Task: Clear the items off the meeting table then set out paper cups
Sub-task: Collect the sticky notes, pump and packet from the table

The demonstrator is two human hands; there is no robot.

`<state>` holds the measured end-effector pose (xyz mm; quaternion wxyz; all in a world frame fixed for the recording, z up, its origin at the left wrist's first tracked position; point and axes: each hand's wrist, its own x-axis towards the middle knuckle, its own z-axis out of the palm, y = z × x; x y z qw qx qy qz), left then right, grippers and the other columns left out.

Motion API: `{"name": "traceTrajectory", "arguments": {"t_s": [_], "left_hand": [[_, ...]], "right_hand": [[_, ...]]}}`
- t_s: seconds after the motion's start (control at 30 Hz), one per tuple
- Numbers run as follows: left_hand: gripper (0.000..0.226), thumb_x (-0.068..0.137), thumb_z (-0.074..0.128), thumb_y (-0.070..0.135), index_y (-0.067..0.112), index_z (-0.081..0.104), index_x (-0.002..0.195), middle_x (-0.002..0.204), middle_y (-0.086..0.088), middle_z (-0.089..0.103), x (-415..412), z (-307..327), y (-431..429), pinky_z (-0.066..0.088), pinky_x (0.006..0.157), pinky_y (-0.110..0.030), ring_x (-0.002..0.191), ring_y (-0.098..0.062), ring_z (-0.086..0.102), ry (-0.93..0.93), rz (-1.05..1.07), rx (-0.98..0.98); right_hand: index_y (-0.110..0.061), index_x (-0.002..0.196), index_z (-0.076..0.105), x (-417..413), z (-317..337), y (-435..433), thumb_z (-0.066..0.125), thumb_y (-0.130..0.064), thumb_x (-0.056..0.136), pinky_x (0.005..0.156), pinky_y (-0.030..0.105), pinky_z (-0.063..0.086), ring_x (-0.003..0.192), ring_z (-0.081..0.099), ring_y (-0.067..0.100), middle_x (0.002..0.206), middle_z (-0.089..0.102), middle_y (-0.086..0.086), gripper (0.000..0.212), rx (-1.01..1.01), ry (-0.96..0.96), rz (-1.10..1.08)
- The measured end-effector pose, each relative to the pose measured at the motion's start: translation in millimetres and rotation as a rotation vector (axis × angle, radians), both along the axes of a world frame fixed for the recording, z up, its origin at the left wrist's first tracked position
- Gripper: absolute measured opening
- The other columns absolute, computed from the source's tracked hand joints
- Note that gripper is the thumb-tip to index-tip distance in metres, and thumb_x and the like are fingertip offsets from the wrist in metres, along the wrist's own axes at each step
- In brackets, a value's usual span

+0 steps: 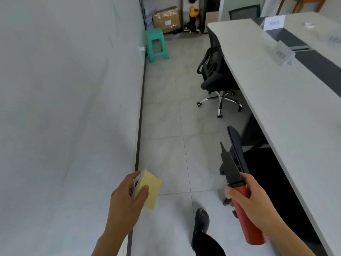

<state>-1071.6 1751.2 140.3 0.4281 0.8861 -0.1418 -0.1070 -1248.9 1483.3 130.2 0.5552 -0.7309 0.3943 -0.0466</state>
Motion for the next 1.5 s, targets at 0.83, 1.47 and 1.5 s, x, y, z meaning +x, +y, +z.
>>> {"name": "traceTrajectory", "arguments": {"t_s": [0.83,1.47,1.5], "left_hand": [[0.037,0.084,0.069,0.024,0.044,0.054,0.111,0.087,0.016,0.062,562,24,-245,0.042,0.058,-0.012,0.075,-0.004,0.061,-0.004,0.093,-0.081],[0.038,0.084,0.069,0.022,0.048,0.054,0.108,0.088,0.018,0.066,976,43,-566,0.047,0.057,-0.013,0.084,0.01,0.058,0.014,0.018,-0.119],[0.039,0.083,0.069,0.022,0.051,0.053,0.105,0.086,0.019,0.066,994,44,-576,0.048,0.056,-0.013,0.083,0.009,0.059,0.012,0.039,-0.12]], "right_hand": [[-0.04,0.101,0.052,582,46,-278,0.073,-0.033,0.08,0.052,0.022,0.051,0.061,0.071,0.007,0.078,0.072,-0.005,0.03,-0.128,-0.034,0.168],[-0.04,0.106,0.05,1000,51,-595,0.073,-0.039,0.08,0.049,0.018,0.052,0.064,0.072,0.012,0.082,0.07,-0.001,0.035,-0.094,-0.011,0.185],[-0.04,0.107,0.049,1026,56,-609,0.073,-0.04,0.08,0.049,0.016,0.05,0.064,0.071,0.01,0.083,0.07,-0.002,0.036,-0.104,-0.016,0.2]]}}
